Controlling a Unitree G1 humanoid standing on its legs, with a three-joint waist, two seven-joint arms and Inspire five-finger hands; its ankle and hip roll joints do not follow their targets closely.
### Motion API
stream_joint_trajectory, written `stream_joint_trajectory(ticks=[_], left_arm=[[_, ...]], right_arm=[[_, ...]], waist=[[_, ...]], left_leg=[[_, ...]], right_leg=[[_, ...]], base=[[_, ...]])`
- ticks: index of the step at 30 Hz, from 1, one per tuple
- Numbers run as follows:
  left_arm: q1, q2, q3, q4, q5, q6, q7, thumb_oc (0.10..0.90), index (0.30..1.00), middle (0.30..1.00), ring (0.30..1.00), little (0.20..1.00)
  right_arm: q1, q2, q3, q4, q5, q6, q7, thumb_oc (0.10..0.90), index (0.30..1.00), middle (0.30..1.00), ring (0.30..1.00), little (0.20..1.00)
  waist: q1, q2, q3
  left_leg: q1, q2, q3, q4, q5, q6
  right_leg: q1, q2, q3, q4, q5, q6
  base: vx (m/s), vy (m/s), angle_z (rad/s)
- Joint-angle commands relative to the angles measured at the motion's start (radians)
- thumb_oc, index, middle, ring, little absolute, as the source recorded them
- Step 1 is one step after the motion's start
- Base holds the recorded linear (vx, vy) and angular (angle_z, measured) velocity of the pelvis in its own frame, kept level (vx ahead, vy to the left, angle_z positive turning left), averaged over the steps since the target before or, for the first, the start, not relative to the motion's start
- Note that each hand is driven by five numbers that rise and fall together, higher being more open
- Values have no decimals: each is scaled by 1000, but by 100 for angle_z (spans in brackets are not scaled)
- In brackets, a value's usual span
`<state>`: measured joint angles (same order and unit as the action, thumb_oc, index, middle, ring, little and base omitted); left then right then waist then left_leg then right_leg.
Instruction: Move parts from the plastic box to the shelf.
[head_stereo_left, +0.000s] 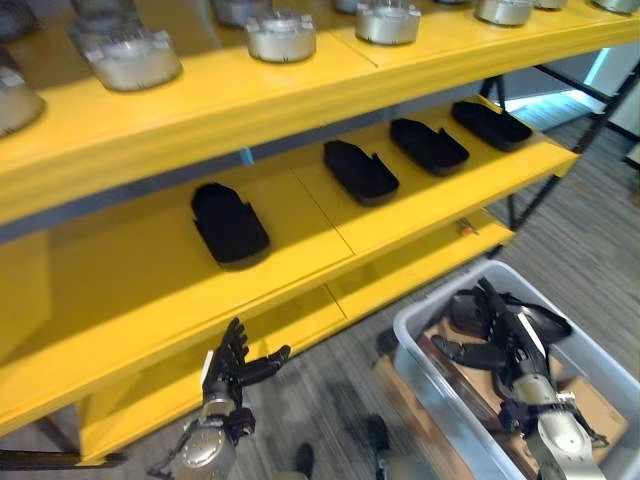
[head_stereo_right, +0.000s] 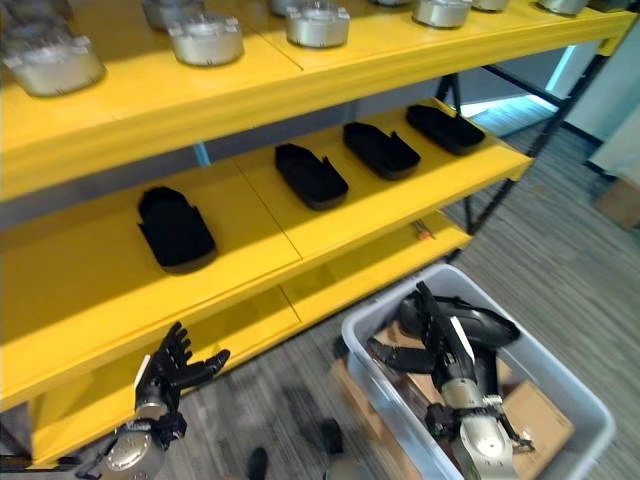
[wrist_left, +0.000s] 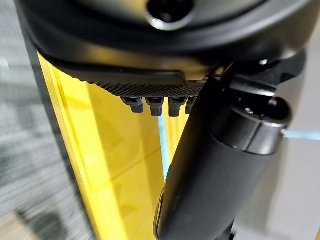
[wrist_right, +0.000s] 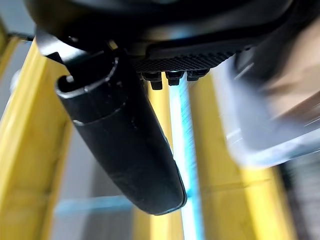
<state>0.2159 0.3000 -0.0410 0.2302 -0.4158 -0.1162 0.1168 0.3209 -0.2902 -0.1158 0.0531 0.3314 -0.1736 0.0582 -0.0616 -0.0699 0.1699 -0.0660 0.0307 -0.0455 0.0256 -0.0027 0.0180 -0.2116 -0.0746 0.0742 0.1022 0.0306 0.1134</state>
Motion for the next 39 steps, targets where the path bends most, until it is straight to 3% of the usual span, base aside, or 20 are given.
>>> stream_joint_trajectory(ticks=[1,5,11,13,15,16,18,19,20,22,25,33,35,36,39], left_arm=[[-42,13,50,-101,43,-100,-14,900,1000,1000,1000,1000],[-41,24,42,-98,50,-97,-13,900,1000,1000,1000,1000],[-62,60,19,-103,81,-93,-15,900,1000,1000,1000,1000],[-81,75,13,-101,96,-93,-4,900,1000,1000,1000,1000],[-89,87,13,-102,95,-98,8,900,1000,1000,1000,1000],[-96,99,20,-102,89,-99,23,900,1000,1000,1000,1000],[-99,92,32,-108,74,-95,32,900,1000,1000,1000,1000],[-85,84,32,-116,68,-93,29,900,1000,1000,1000,1000],[-72,75,34,-118,61,-87,25,900,1000,1000,1000,1000],[-40,53,50,-115,58,-80,14,900,1000,1000,1000,1000],[-32,48,48,-117,61,-81,4,900,1000,1000,1000,1000],[-25,18,29,-109,81,-77,-16,900,1000,1000,1000,1000],[-43,15,15,-108,78,-78,-19,900,1000,1000,1000,1000],[-41,11,10,-108,74,-74,-22,900,1000,1000,1000,1000],[-31,-2,14,-112,71,-69,-22,900,1000,1000,1000,1000]], right_arm=[[-76,-93,2,-100,37,-78,11,900,1000,1000,1000,1000],[-72,-70,4,-97,51,-70,14,900,1000,1000,1000,1000],[-64,-44,-2,-100,54,-64,7,900,1000,1000,1000,1000],[-58,-36,-1,-101,51,-63,4,900,1000,1000,1000,1000],[-67,-30,12,-100,51,-66,-2,900,1000,1000,1000,1000],[-74,-30,29,-98,60,-72,-3,900,1000,1000,1000,1000],[-93,-40,59,-101,46,-79,-14,900,1000,1000,1000,1000],[-98,-47,68,-97,34,-74,-15,900,1000,1000,1000,1000],[-105,-48,73,-93,32,-68,-21,900,1000,1000,1000,1000],[-95,-49,70,-101,26,-62,-18,900,1000,1000,1000,1000],[-63,-61,48,-124,34,-59,-7,900,1000,1000,1000,1000],[-37,-82,35,-137,47,-61,-1,900,1000,1000,1000,1000],[-24,-91,22,-144,53,-71,-5,900,1000,1000,1000,1000],[-15,-103,20,-144,57,-76,-8,900,1000,1000,1000,1000],[-10,-116,16,-152,51,-74,-10,900,1000,1000,1000,1000]], waist=[[-3,30,-24],[-18,17,-28],[-52,3,-18],[-70,-4,-1],[-73,-9,26],[-51,1,53],[-12,28,70],[-5,24,62],[6,10,49],[7,-7,16],[-10,0,4],[-79,82,-3],[-92,88,10],[-80,87,36],[-68,78,59]], left_leg=[[-6,69,17,5,-29,-81],[25,50,66,-38,-26,-65],[37,10,129,0,-79,-26],[30,-6,158,10,-89,-13],[17,-8,201,28,-102,-4],[3,12,241,46,-101,0],[-6,48,311,55,-90,0],[13,54,344,47,-113,-8],[16,56,380,56,-123,-16],[26,63,433,72,-125,-28],[35,99,446,82,-115,-50],[101,209,497,62,-42,-138],[86,272,481,155,-4,-168],[40,330,421,319,72,-185],[-19,345,339,503,103,-175]], right_leg=[[127,-40,25,-65,-18,41],[99,-62,40,-49,-7,67],[68,-93,96,-21,16,103],[39,-101,130,-18,67,125],[6,-108,122,-27,131,141],[-16,-133,-20,11,123,116],[23,-214,-286,97,44,66],[44,-226,-298,107,35,78],[77,-238,-324,40,57,87],[123,-217,-313,-75,86,106],[144,-184,-289,-119,67,94],[161,-79,-229,-120,-18,39],[175,-31,-212,-94,-59,-5],[204,15,-196,-82,-90,-53],[222,47,-183,-67,-115,-97]], base=[[13,211,-55],[19,179,-46],[17,195,-26],[-87,236,-40],[-182,166,-102],[-267,141,-142],[-213,161,-196],[-68,77,-225],[41,-40,-200],[67,-155,-154],[88,-174,-68],[97,-199,-28],[100,-455,-14],[106,-491,-4],[41,-271,-7]])
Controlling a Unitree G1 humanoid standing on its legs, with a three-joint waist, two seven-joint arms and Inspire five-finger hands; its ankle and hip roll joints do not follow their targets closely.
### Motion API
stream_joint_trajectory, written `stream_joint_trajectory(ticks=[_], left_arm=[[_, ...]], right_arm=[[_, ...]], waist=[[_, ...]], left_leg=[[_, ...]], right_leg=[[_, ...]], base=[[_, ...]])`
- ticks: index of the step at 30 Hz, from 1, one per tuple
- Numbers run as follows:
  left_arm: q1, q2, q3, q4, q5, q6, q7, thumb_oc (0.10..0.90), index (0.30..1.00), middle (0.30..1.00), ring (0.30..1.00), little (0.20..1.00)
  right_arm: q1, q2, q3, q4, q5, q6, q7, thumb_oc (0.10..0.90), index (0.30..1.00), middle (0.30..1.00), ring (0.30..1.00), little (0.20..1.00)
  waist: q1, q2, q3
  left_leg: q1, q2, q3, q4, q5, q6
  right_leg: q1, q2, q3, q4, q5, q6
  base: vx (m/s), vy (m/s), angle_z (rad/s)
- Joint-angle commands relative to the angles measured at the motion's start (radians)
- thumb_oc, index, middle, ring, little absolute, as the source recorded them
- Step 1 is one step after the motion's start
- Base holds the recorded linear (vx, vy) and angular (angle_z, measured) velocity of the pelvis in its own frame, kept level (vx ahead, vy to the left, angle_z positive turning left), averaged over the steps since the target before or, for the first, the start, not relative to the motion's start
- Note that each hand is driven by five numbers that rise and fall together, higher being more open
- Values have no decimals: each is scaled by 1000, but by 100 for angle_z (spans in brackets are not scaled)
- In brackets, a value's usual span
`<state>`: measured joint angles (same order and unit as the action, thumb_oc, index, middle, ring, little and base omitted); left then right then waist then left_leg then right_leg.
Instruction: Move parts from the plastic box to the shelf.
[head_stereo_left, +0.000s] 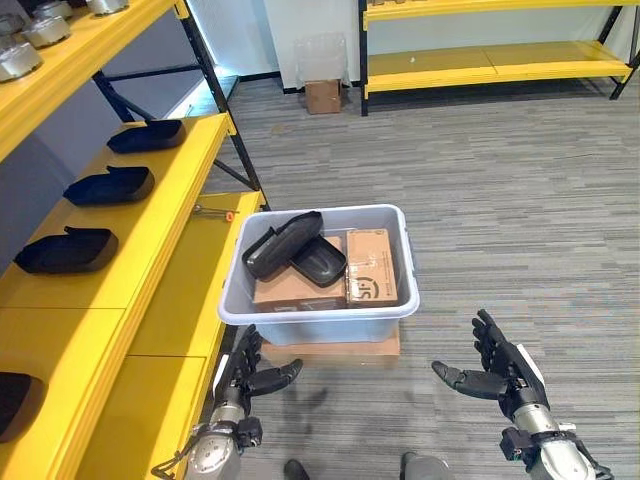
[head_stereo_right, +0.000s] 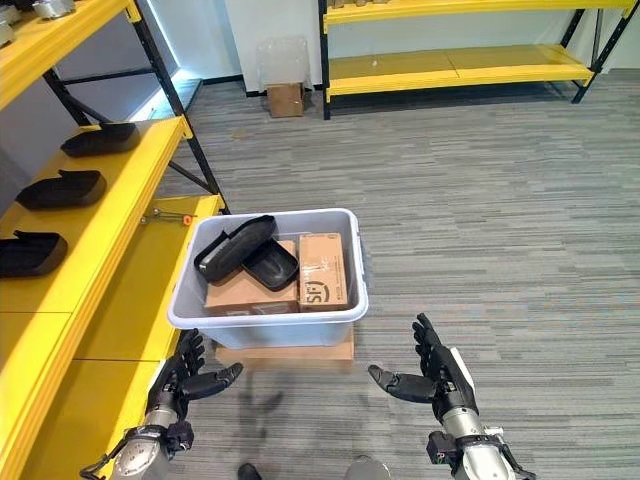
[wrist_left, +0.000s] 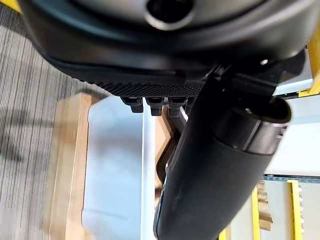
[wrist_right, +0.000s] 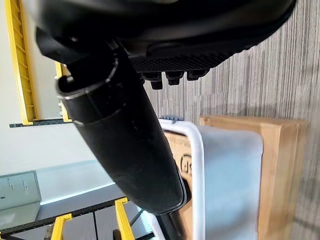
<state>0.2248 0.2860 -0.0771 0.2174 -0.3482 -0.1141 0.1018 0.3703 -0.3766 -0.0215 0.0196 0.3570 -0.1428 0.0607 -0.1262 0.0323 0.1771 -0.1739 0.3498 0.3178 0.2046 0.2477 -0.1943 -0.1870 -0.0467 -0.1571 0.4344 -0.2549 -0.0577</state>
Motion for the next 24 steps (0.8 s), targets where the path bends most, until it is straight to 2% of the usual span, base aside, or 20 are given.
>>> stream_joint_trajectory(ticks=[1,4,5,6,7,9,10,12,13,16,17,19,20,24], left_arm=[[-42,9,49,-100,1,-70,-3,900,1000,1000,1000,1000],[-45,4,51,-100,-13,-68,0,900,1000,1000,1000,1000],[-43,6,54,-101,-14,-69,5,900,1000,1000,1000,1000],[-44,7,55,-99,-13,-69,7,900,1000,1000,1000,1000],[-44,7,55,-99,-13,-69,7,900,1000,1000,1000,1000],[-58,8,50,-89,-7,-74,13,900,1000,1000,1000,1000],[-75,11,48,-80,0,-80,23,900,1000,1000,1000,1000],[-79,7,49,-77,-2,-87,24,900,1000,1000,1000,1000],[-79,5,50,-76,-10,-90,27,900,1000,1000,1000,1000],[-81,1,39,-83,-6,-91,30,900,1000,1000,1000,1000],[-81,1,39,-83,-6,-92,30,900,1000,1000,1000,1000],[-88,13,32,-85,-6,-95,38,900,1000,1000,1000,1000],[-102,31,29,-90,-6,-92,48,900,1000,1000,1000,1000],[-113,41,27,-91,-14,-94,56,900,1000,1000,1000,1000]], right_arm=[[-60,-33,-77,-117,20,-103,-17,900,1000,1000,1000,1000],[-67,-35,-84,-107,7,-103,-36,900,1000,1000,1000,1000],[-67,-32,-87,-104,13,-105,-40,900,1000,1000,1000,1000],[-64,-32,-87,-102,16,-108,-39,900,1000,1000,1000,1000],[-64,-32,-87,-102,16,-108,-39,900,1000,1000,1000,1000],[-72,-37,-84,-87,11,-114,-49,900,1000,1000,1000,1000],[-84,-37,-79,-72,-2,-117,-63,900,1000,1000,1000,1000],[-84,-36,-82,-70,-9,-118,-66,900,1000,1000,1000,1000],[-82,-28,-81,-69,-6,-116,-63,900,1000,1000,1000,1000],[-71,-12,-90,-66,-12,-117,-70,900,1000,1000,1000,1000],[-71,-12,-91,-67,-13,-117,-70,900,1000,1000,1000,1000],[-70,6,-91,-75,-7,-114,-72,900,1000,1000,1000,1000],[-83,16,-76,-73,-8,-105,-75,900,1000,1000,1000,1000],[-103,25,-59,-73,-11,-98,-73,900,1000,1000,1000,1000]], waist=[[1,-29,60],[16,-35,66],[18,-33,63],[23,-28,65],[24,-30,65],[38,-18,69],[51,-8,70],[54,7,63],[49,7,60],[46,21,37],[47,19,37],[44,12,27],[43,-4,14],[46,-25,5]], left_leg=[[62,17,-39,334,-113,60],[-27,-19,-87,237,-111,79],[-34,-11,-82,75,-73,67],[-37,-10,-84,-7,-51,58],[-32,-12,-82,-14,-48,58],[-55,-9,-108,-142,22,37],[-67,-16,-159,-231,49,21],[-63,-13,-172,-237,66,-1],[-34,-16,-165,-246,38,9],[-5,-23,-129,-247,28,4],[-3,-24,-127,-246,26,4],[0,-41,-113,-209,-10,21],[-9,-65,-88,-170,-55,47],[-31,-86,-59,-120,-101,67]], right_leg=[[189,19,51,-395,181,61],[199,3,57,-394,168,71],[203,-4,68,-390,161,85],[204,-6,70,-385,156,91],[205,-8,71,-385,155,91],[209,-9,76,-374,146,100],[226,-10,99,-363,126,112],[250,-9,122,-365,112,117],[268,-15,135,-369,101,122],[300,-40,146,-389,101,133],[302,-42,147,-390,101,134],[314,-79,153,-398,106,152],[295,-123,172,-398,120,176],[267,-158,194,-389,133,199]], base=[[-41,-111,-24],[43,17,-7],[182,143,15],[158,131,7],[98,110,-15],[176,146,-46],[268,191,-38],[273,192,-37],[237,202,-67],[215,205,-67],[162,162,-52],[196,269,-46],[184,294,-26],[88,173,-34]])
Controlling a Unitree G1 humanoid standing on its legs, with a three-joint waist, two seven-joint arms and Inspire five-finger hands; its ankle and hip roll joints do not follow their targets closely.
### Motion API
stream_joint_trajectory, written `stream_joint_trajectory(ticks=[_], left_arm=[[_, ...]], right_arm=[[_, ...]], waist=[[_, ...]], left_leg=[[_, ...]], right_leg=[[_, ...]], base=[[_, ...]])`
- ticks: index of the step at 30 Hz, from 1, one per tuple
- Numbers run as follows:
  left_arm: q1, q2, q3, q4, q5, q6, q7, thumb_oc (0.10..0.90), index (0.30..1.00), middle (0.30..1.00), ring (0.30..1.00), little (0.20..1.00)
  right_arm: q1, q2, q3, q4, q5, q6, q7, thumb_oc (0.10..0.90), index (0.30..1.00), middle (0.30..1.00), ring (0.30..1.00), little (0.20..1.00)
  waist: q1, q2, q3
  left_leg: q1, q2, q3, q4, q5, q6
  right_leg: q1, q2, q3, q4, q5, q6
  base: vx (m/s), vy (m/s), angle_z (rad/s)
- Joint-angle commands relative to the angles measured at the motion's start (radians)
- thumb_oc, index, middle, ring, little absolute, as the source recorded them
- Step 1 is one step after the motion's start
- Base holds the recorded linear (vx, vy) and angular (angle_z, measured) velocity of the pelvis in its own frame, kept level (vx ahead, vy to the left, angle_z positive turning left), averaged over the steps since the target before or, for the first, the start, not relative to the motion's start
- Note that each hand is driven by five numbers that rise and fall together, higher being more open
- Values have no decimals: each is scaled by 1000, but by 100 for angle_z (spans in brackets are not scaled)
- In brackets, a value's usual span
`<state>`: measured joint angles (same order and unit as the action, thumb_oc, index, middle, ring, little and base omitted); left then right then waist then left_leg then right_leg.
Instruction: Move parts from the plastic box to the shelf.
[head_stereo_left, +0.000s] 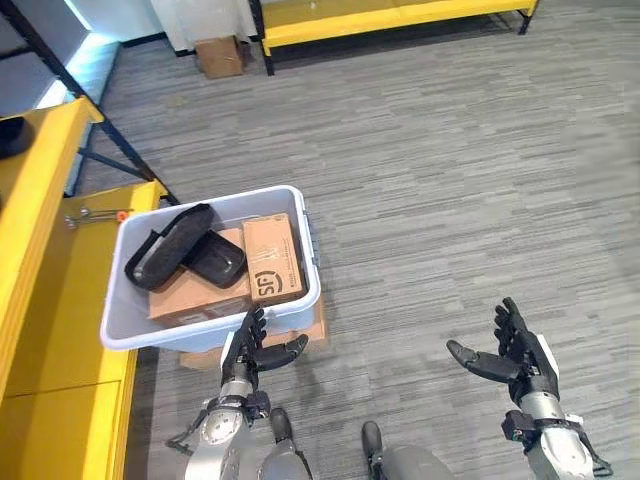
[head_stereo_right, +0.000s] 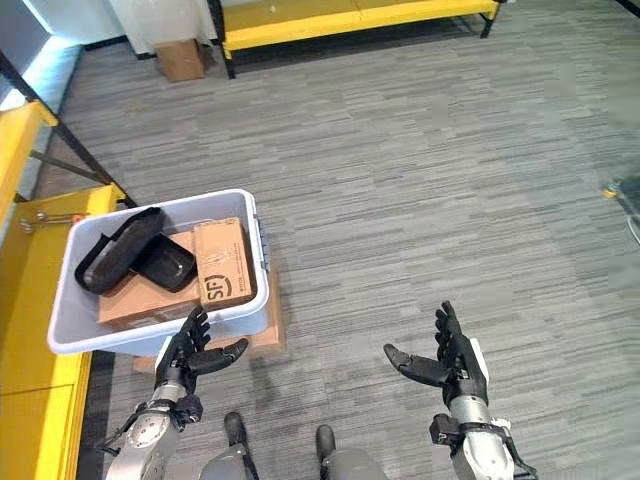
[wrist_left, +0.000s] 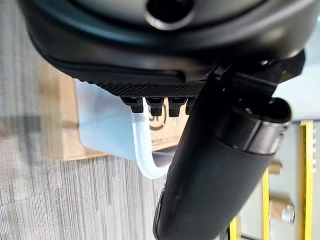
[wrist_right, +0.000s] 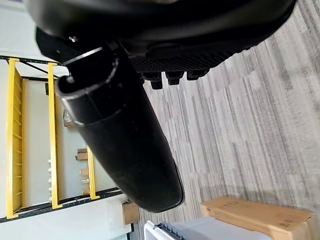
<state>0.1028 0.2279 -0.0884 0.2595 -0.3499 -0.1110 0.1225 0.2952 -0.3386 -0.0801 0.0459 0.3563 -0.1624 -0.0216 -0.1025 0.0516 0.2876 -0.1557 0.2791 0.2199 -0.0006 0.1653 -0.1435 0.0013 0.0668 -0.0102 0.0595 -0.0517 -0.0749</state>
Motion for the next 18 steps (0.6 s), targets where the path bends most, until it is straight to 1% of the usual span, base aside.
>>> stream_joint_trajectory(ticks=[1,2,5,12,14,15,18], left_arm=[[9,100,38,-133,-12,-97,35,900,1000,1000,1000,1000],[7,106,40,-137,-16,-97,37,900,1000,1000,1000,1000],[7,112,36,-140,-19,-95,40,900,1000,1000,1000,1000],[-6,119,25,-146,-26,-89,40,900,1000,1000,1000,1000],[-13,124,22,-144,-24,-85,43,900,1000,1000,1000,1000],[-17,131,22,-149,-23,-83,42,900,1000,1000,1000,1000],[-28,140,15,-151,-12,-81,37,900,1000,1000,1000,1000]], right_arm=[[-28,-13,-1,-99,-11,-79,9,900,1000,1000,1000,1000],[-31,-12,2,-103,-15,-75,14,900,1000,1000,1000,1000],[-27,-5,-5,-104,-14,-68,17,900,1000,1000,1000,1000],[-53,-7,-3,-103,-21,-64,10,900,1000,1000,1000,1000],[-67,-11,5,-102,-30,-64,7,900,1000,1000,1000,1000],[-75,-12,11,-105,-33,-63,8,900,1000,1000,1000,1000],[-82,-14,19,-106,-42,-62,10,900,1000,1000,1000,1000]], waist=[[23,-44,-107],[23,-55,-106],[23,-70,-112],[33,-106,-112],[40,-114,-110],[45,-119,-107],[45,-117,-101]], left_leg=[[-49,-15,40,86,-19,17],[-57,-24,53,102,-35,26],[-70,-34,66,114,-53,35],[-126,-60,53,167,-97,57],[-136,-76,47,170,-109,69],[-137,-96,40,165,-123,85],[-136,-136,23,156,-139,109]], right_leg=[[77,-272,48,-13,-71,217],[63,-284,54,-9,-60,226],[47,-302,47,-9,-41,240],[39,-338,11,-8,10,269],[29,-348,5,9,33,278],[15,-359,7,40,61,285],[-8,-365,18,98,122,286]], base=[[68,132,-24],[60,124,-26],[64,114,-23],[54,79,19],[52,136,15],[51,178,3],[51,188,20]])
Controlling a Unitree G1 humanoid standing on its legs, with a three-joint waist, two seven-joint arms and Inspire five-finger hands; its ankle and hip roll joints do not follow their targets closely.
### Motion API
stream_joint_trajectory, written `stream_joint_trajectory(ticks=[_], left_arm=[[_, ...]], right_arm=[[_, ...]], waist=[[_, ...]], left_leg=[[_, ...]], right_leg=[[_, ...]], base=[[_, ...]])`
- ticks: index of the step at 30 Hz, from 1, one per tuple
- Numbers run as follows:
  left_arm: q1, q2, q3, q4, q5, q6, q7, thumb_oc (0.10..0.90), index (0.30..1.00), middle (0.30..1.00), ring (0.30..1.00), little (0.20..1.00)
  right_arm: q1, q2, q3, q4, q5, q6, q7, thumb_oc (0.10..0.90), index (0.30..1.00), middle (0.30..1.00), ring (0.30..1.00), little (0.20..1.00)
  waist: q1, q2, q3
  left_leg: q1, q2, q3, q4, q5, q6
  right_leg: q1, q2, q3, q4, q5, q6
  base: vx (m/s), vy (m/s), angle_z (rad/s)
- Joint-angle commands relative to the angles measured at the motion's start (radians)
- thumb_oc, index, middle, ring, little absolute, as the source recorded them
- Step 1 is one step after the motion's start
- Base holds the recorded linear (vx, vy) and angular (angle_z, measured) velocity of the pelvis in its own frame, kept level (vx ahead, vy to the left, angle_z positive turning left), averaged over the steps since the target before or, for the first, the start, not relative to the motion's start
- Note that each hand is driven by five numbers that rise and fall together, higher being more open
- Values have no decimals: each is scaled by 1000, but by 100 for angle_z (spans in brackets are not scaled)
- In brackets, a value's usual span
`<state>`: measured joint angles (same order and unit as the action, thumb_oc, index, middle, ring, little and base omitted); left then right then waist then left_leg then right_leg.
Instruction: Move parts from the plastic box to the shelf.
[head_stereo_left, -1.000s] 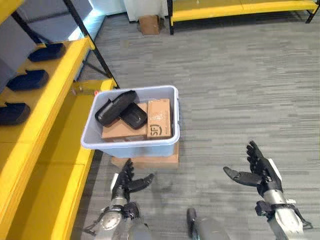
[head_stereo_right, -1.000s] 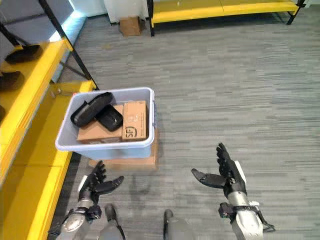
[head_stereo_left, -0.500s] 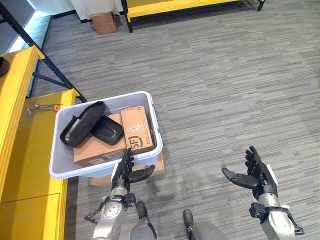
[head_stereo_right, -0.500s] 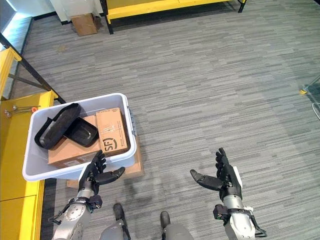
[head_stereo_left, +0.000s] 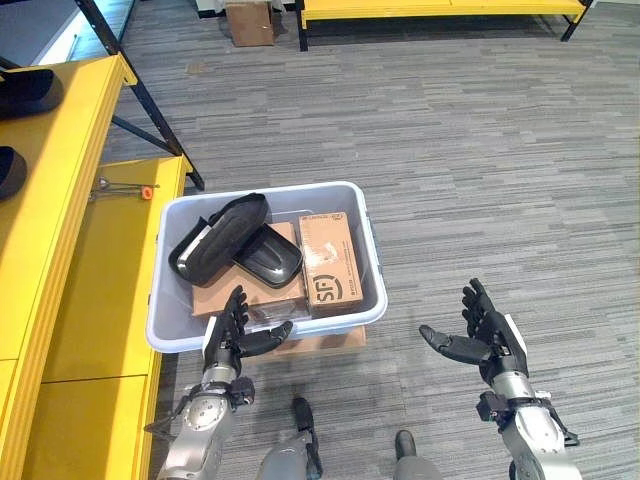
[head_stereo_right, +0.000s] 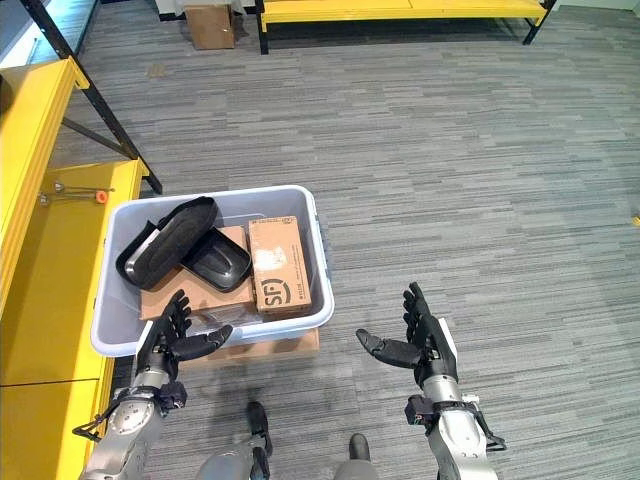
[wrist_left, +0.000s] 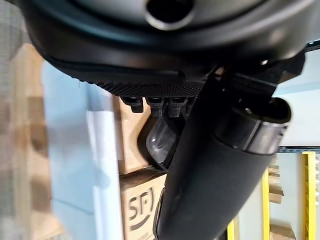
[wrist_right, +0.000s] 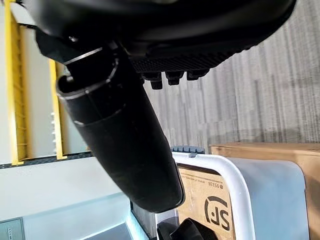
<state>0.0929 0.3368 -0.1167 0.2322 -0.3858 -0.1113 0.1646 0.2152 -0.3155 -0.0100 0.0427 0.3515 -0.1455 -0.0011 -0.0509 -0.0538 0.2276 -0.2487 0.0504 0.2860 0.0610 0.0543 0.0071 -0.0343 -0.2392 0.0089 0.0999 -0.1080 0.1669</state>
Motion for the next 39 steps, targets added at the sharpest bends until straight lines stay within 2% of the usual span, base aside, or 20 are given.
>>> stream_joint_trajectory(ticks=[1,4,6,7,8,9,12,13,14,17,23,28,32,33,34,35,36,37,38,39], left_arm=[[-23,34,40,-124,24,-81,-6,900,1000,1000,1000,1000],[-42,44,37,-121,27,-79,2,900,1000,1000,1000,1000],[-44,48,42,-121,31,-76,5,900,1000,1000,1000,1000],[-43,50,47,-123,31,-73,2,900,1000,1000,1000,1000],[-44,49,47,-116,28,-76,1,900,1000,1000,1000,1000],[-42,47,49,-114,28,-77,1,900,1000,1000,1000,1000],[-33,37,54,-107,36,-76,-1,900,1000,1000,1000,1000],[-32,37,53,-107,36,-76,-1,900,1000,1000,1000,1000],[-29,36,53,-107,33,-77,-8,900,1000,1000,1000,1000],[-17,25,49,-110,45,-77,-22,900,1000,1000,1000,1000],[22,4,45,-119,29,-70,-45,900,1000,1000,1000,1000],[28,-1,44,-122,25,-67,-53,900,1000,1000,1000,1000],[20,-11,44,-115,13,-67,-56,900,1000,1000,1000,1000],[23,-19,48,-118,2,-68,-57,900,1000,1000,1000,1000],[24,-22,48,-119,0,-68,-57,900,1000,1000,1000,1000],[24,-22,48,-119,-1,-68,-57,900,1000,1000,1000,1000],[20,-23,46,-118,-5,-64,-54,900,1000,1000,1000,1000],[31,-23,49,-124,-8,-62,-55,900,1000,1000,1000,1000],[32,-23,49,-124,-8,-62,-55,900,1000,1000,1000,1000],[28,-24,49,-124,-6,-60,-48,900,1000,1000,1000,1000]], right_arm=[[-5,-35,-48,-104,-37,-79,-10,900,1000,1000,1000,1000],[-28,-39,-25,-110,-45,-80,-12,900,1000,1000,1000,1000],[-37,-40,-5,-108,-52,-81,-13,900,1000,1000,1000,1000],[-42,-39,-1,-107,-55,-79,-11,900,1000,1000,1000,1000],[-46,-43,3,-99,-49,-78,-7,900,1000,1000,1000,1000],[-44,-44,1,-98,-42,-78,-3,900,1000,1000,1000,1000],[-28,-45,-4,-92,-41,-81,4,900,1000,1000,1000,1000],[-27,-45,-4,-92,-41,-82,4,900,1000,1000,1000,1000],[-14,-45,-11,-99,-37,-81,11,900,1000,1000,1000,1000],[2,-47,-16,-100,-39,-79,20,900,1000,1000,1000,1000],[24,-62,-39,-95,-36,-74,28,900,1000,1000,1000,1000],[33,-69,-44,-97,-37,-73,35,900,1000,1000,1000,1000],[43,-81,-64,-98,-28,-79,31,900,1000,1000,1000,1000],[48,-97,-80,-100,-13,-85,27,900,1000,1000,1000,1000],[51,-104,-87,-98,-8,-88,27,900,1000,1000,1000,1000],[50,-103,-87,-97,-8,-88,27,900,1000,1000,1000,1000],[44,-105,-91,-85,-10,-88,15,900,1000,1000,1000,1000],[51,-100,-95,-84,-11,-87,8,900,1000,1000,1000,1000],[52,-100,-95,-84,-11,-87,8,900,1000,1000,1000,1000],[49,-98,-96,-87,-12,-89,-1,900,1000,1000,1000,1000]], waist=[[-7,-8,-40],[-12,9,-19],[-3,13,-6],[-7,16,-1],[-22,25,14],[-29,27,23],[-46,15,26],[-47,16,29],[-52,11,29],[-49,2,16],[-50,16,-38],[-53,24,-44],[-62,20,-32],[-57,9,-5],[-47,3,11],[-49,3,8],[-42,-3,15],[-46,-3,-3],[-44,-4,-3],[-35,13,-17]], left_leg=[[-35,77,-50,88,-37,-30],[1,54,-53,62,-55,-2],[45,45,-30,32,-69,9],[67,40,-28,7,-68,9],[98,45,-28,-20,-61,3],[115,47,-30,-26,-60,-1],[159,39,-36,-38,-73,-19],[164,40,-37,-36,-77,-19],[167,35,-48,-28,-77,-23],[178,35,-41,-25,-82,-27],[213,62,-41,-40,-73,-54],[221,79,-45,-38,-69,-69],[176,105,-70,75,-67,-96],[101,120,-115,266,-56,-114],[70,114,-158,333,-42,-126],[64,112,-160,332,-38,-125],[44,145,-201,289,-9,-130],[57,220,-199,169,0,-123],[64,220,-196,161,3,-124],[60,276,-211,27,76,-137]], right_leg=[[16,-58,2,90,196,39],[-59,-41,-2,216,228,11],[-100,-50,-81,259,224,-2],[-121,-35,-91,252,204,-6],[-184,30,-83,218,127,-17],[-201,49,-85,185,108,-19],[-220,65,-89,36,133,-8],[-214,66,-91,37,130,-7],[-202,65,-57,27,135,-6],[-168,62,-67,-3,140,-8],[-90,79,-92,-48,130,-20],[-78,89,-94,-34,105,-32],[-59,113,-73,-28,76,-62],[-42,126,-74,-15,54,-89],[-37,134,-74,-5,47,-102],[-42,133,-76,-7,50,-102],[-40,130,-77,5,37,-96],[-34,113,-74,-1,29,-77],[-33,113,-72,-1,28,-77],[-28,98,-65,10,13,-56]], base=[[57,200,30],[36,217,24],[49,185,-5],[102,136,-12],[122,82,-31],[128,47,-21],[116,-28,2],[111,-51,11],[59,-37,23],[53,-63,51],[80,-103,1],[43,-91,0],[10,-142,19],[-63,-165,31],[-67,-164,36],[-28,-36,64],[97,90,41],[108,89,18],[251,247,-14],[230,231,-5]])
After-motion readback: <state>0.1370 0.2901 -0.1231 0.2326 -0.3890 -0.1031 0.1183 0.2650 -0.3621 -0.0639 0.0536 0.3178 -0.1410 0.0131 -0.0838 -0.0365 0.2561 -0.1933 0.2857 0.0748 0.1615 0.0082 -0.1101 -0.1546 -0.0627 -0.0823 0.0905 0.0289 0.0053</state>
